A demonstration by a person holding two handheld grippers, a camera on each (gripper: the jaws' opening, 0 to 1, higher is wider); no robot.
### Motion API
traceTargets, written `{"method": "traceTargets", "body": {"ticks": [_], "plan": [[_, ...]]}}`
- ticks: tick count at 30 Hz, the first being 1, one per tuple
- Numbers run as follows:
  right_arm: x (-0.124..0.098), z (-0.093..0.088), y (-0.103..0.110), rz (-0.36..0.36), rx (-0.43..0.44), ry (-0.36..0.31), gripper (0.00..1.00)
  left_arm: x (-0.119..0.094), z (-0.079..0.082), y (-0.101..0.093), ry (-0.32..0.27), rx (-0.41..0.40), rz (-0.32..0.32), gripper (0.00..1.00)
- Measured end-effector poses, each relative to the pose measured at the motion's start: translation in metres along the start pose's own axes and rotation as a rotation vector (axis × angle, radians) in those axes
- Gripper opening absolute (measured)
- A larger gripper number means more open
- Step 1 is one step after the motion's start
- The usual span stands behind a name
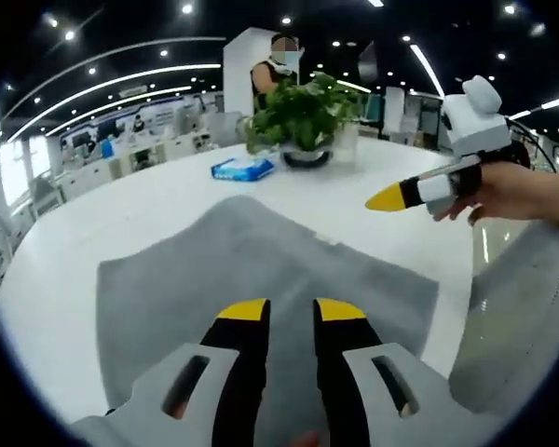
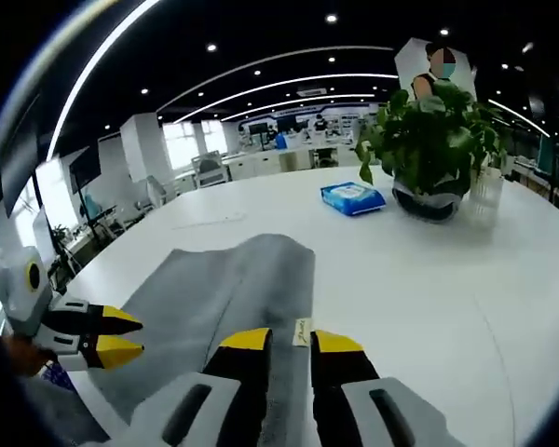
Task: Open the folded towel by lifting each exposed corner and separating the folded layers until the towel lies flat within the target outline without major curled edges
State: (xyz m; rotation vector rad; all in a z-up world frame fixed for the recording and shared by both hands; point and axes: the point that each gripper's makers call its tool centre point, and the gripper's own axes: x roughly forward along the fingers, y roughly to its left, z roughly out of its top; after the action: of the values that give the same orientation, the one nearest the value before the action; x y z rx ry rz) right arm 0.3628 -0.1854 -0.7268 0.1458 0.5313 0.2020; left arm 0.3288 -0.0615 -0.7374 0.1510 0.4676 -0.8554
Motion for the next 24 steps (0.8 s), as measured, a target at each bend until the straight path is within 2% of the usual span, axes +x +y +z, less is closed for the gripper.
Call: {"method": "traceTargets", "body": {"ticks": [4, 10, 14, 16, 20, 24], "plan": [[-0.001, 0.004, 0.0, 0.002, 0.01, -0.015, 0.21, 0.013, -0.008, -0.033, 0.031, 0.032, -0.087, 0.23], [-0.002, 0.014, 0.006, 0.018, 0.005, -0.052, 0.21, 0.027, -0.017, -0.071, 0.059, 0.153, -0.191, 0.23], [-0.004, 0.022, 0.009, 0.035, 0.018, -0.086, 0.21, 0.034, -0.019, -0.097, 0.066, 0.12, -0.273, 0.24], [-0.006, 0.025, 0.008, 0.033, 0.025, -0.093, 0.21, 0.038, -0.022, -0.111, 0.081, 0.157, -0.309, 0.24], [-0.01, 0.035, 0.007, 0.041, 0.047, -0.14, 0.18, 0.045, -0.033, -0.129, 0.121, 0.226, -0.354, 0.24], [-0.009, 0.035, 0.006, 0.041, 0.062, -0.138, 0.18, 0.052, -0.041, -0.135, 0.149, 0.264, -0.364, 0.24]]}}
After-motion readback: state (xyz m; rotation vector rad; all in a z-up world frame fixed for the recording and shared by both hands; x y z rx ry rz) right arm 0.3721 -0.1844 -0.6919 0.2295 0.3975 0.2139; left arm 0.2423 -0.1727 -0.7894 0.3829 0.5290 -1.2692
